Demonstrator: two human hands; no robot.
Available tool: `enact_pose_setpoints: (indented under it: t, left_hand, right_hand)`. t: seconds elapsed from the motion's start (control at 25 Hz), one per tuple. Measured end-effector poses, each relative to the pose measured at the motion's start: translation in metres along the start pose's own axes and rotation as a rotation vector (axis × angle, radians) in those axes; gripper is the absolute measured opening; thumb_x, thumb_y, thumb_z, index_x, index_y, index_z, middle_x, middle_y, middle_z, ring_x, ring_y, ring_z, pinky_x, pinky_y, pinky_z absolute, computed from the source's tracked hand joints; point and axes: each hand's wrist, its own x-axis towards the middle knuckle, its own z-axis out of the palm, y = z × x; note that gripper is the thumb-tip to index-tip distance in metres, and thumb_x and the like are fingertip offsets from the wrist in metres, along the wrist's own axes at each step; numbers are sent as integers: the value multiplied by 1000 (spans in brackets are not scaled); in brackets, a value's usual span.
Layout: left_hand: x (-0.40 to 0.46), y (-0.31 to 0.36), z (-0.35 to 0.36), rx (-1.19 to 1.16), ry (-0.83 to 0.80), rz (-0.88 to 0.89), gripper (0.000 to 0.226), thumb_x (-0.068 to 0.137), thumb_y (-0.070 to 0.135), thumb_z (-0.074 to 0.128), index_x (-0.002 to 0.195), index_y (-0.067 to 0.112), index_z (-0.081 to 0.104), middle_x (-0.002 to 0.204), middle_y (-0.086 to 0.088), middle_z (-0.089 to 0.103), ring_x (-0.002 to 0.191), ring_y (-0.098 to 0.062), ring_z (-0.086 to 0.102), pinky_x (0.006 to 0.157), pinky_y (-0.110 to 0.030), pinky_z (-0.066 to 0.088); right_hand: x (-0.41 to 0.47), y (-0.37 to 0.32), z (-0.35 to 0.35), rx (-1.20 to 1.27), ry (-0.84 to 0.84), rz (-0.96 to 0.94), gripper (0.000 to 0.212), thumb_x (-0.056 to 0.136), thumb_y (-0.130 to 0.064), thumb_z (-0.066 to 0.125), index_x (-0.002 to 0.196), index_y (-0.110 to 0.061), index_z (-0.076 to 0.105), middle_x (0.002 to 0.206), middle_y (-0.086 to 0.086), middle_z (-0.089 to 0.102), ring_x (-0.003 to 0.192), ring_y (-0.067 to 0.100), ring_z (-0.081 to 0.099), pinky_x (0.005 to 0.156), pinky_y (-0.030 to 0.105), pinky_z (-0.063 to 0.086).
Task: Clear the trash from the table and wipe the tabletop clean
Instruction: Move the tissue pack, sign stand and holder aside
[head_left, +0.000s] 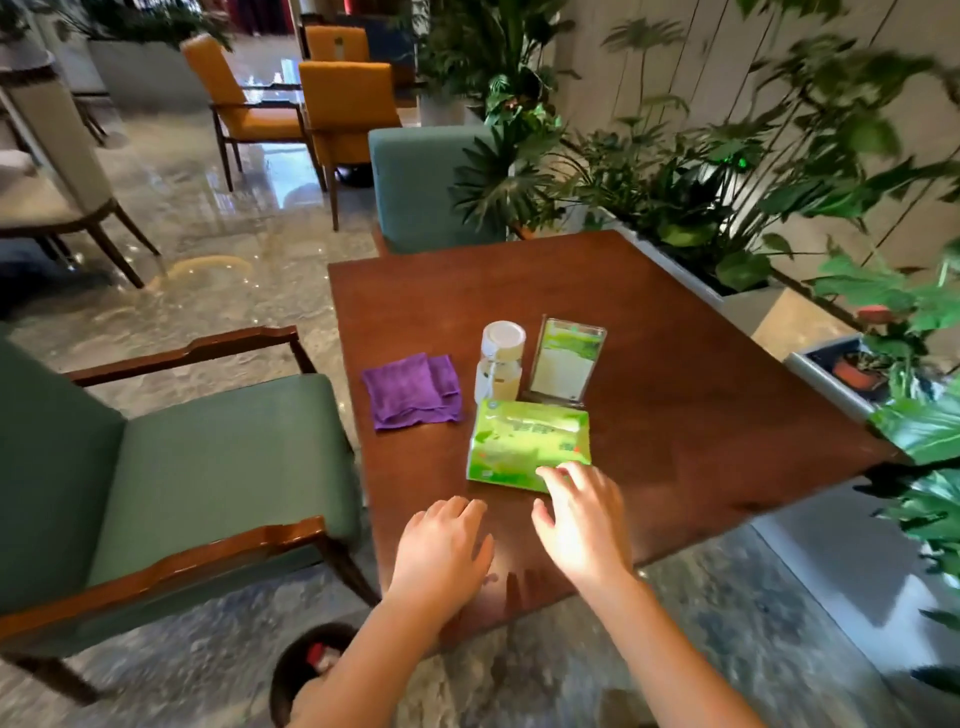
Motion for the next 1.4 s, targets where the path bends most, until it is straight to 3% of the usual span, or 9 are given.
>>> enact_pose_setpoints:
  t: [0.28,0.4,0.56,0.72,1.04,1.2,1.32,1.4]
  left_hand:
    - [111,115,56,-30,65,-241,31,67,29,67,95,14,69,80,-3,70,68,-27,68,56,-32,53]
    - [131,152,71,-22,69,-266,34,72,34,49,92,15,68,80,-2,68,69,-26,67,55,-31,53]
    - [162,180,95,-83,86,-252,35,74,34,47,97,16,65,89,-1,67,80,-24,65,64,-32,56]
    - [189,188,128,-77,10,-147,40,75,36,44,102,13,61,98,-5,66,90,-27,65,68,-35,56]
    - [216,204,195,-98,-132,-325,56,82,41,39,132,18,47,138,-14,50,130,-32,44,92,-54,47]
    - [221,217,224,-75,-156,-557,66,81,54,43,141,28,37,150,-8,36,139,-27,29,107,-56,27]
    - [212,225,240,-47,-187,-619,75,77,63,48,143,29,36,152,-8,32,140,-27,24,108,-57,14]
    - [213,226,243,-17,-174,-625,78,76,64,49,144,29,34,153,-6,29,141,-27,23,108,-58,15]
  right_hand:
    - [88,161,5,11,-107,-150,40,59,-20,76,98,-15,67,84,8,63,77,31,61,70,40,52]
    - [111,201,4,30,-156,-202,39,62,-20,74,101,-16,67,87,7,64,80,30,61,73,40,51]
    - [143,237,8,39,-180,-233,36,68,-21,71,104,-17,66,91,6,64,84,28,61,76,40,50]
    - [170,252,4,32,-128,-235,35,74,-19,70,108,-13,65,97,9,66,89,29,61,80,41,49]
    - [218,251,8,107,-174,-365,39,81,-23,66,119,-15,60,111,9,63,103,26,58,89,42,46]
    - [261,235,18,213,-282,-603,56,85,-26,61,137,-18,42,132,14,49,118,30,47,96,44,42]
    - [291,220,26,252,-400,-814,66,88,-27,60,145,-27,26,148,15,29,131,34,32,101,45,36]
    - [303,213,38,293,-417,-929,67,85,-25,64,143,-23,31,147,17,32,129,36,35,97,47,40]
